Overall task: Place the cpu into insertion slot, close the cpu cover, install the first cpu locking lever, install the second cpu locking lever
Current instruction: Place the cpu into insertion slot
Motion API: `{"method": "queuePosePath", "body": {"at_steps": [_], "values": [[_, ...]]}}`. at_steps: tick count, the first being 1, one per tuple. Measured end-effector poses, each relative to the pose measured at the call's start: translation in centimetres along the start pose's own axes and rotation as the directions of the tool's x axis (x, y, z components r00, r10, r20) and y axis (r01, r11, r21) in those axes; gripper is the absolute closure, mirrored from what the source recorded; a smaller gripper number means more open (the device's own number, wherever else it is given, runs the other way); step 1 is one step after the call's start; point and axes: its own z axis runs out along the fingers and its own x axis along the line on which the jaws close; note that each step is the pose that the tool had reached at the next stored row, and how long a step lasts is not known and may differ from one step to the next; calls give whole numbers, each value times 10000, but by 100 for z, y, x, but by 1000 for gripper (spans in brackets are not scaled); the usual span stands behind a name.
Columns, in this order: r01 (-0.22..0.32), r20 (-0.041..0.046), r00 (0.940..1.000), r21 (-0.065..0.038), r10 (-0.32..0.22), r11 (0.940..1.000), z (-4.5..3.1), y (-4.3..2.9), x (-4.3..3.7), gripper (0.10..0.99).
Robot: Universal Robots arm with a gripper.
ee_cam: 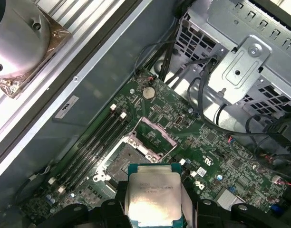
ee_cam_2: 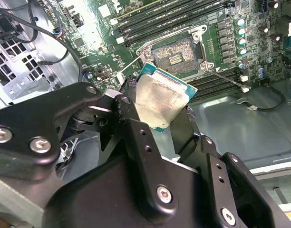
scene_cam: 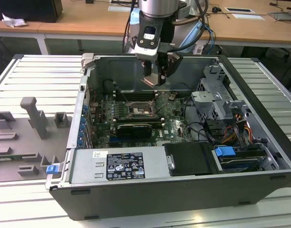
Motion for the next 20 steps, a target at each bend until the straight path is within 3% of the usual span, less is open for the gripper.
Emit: {"method": "queuePosePath", "body": {"at_steps": [20], "values": [[-573,62,9983,-10,573,9984,43,-5,-1,557]]}}
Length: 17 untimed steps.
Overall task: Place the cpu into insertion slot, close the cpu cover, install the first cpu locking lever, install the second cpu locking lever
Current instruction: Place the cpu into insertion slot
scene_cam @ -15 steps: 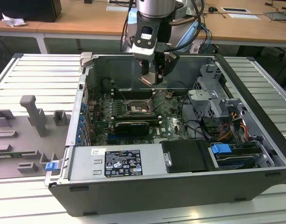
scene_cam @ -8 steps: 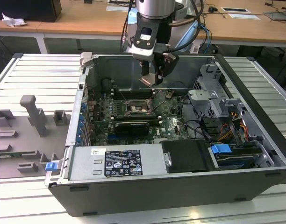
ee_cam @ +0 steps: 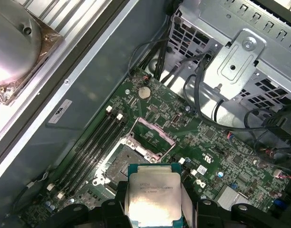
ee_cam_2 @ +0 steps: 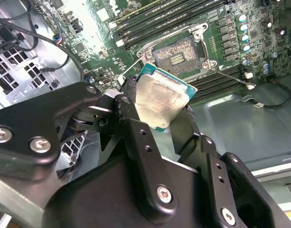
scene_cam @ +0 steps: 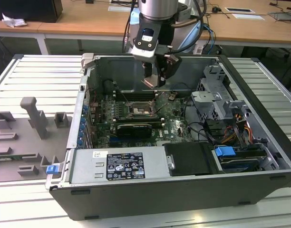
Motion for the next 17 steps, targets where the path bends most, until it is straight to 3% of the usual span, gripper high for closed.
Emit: {"method": "queuePosePath", "body": {"at_steps": [17], "values": [[-819,90,9966,-16,819,9966,31,-4,0,557]]}}
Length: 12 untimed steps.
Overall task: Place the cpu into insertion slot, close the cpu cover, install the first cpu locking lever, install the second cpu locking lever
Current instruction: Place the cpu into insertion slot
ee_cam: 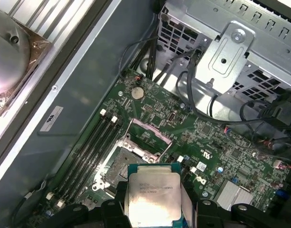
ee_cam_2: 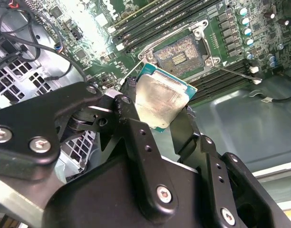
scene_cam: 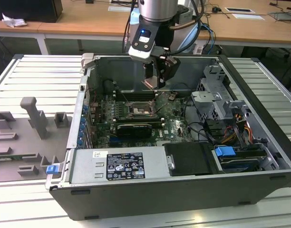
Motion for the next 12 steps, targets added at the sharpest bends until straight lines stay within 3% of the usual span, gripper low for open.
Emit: {"method": "queuePosePath", "body": {"at_steps": [7,12], "values": [[-744,81,9972,-14,744,9972,7,-2,1,557],[-1077,114,9941,-24,1078,9942,17,-41,24,557]]}}
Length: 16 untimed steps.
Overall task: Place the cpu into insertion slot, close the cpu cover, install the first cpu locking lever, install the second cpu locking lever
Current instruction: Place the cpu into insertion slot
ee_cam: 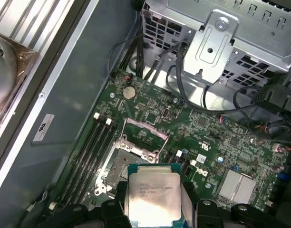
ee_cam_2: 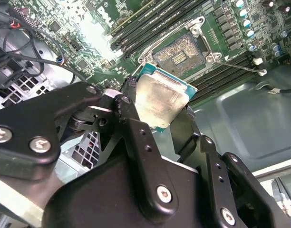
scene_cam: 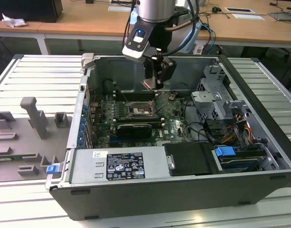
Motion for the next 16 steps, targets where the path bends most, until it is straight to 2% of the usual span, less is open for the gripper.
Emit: {"method": "queuePosePath", "body": {"at_steps": [16], "values": [[-163,-7,9999,-13,163,9999,110,-14,-1,557]]}}
